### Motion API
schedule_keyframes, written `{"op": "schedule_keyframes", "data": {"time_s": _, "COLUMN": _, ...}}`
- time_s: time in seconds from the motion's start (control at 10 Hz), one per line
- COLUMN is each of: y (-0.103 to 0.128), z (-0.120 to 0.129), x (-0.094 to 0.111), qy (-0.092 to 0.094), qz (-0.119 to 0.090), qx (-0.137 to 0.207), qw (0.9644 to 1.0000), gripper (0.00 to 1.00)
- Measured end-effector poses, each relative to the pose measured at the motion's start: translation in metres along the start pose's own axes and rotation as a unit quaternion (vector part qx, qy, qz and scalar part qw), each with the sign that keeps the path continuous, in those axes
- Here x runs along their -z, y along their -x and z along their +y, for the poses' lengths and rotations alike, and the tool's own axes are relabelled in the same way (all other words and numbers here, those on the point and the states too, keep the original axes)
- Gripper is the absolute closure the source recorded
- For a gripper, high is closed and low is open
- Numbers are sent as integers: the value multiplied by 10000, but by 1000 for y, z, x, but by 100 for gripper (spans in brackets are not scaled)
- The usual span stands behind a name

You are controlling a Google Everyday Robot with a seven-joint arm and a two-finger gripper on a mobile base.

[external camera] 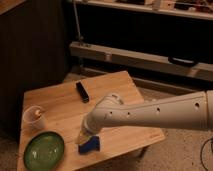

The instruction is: Wipe the white sponge on the table

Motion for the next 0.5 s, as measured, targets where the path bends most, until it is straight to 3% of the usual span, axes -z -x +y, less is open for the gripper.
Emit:
{"op": "schedule_keyframes", "data": {"time_s": 0.2, "y": 0, "z": -1, "x": -1, "qy": 20, "qz": -5, "qx": 9, "qw": 10000, "gripper": 35}}
{"op": "schedule_keyframes", "data": {"time_s": 0.4, "y": -7, "z": -3, "x": -5, "qy": 98, "qz": -46, "qx": 256, "qw": 9996, "gripper": 35}}
{"op": "schedule_keyframes", "data": {"time_s": 0.5, "y": -16, "z": -4, "x": -11, "qy": 161, "qz": -98, "qx": 842, "qw": 9963, "gripper": 35}}
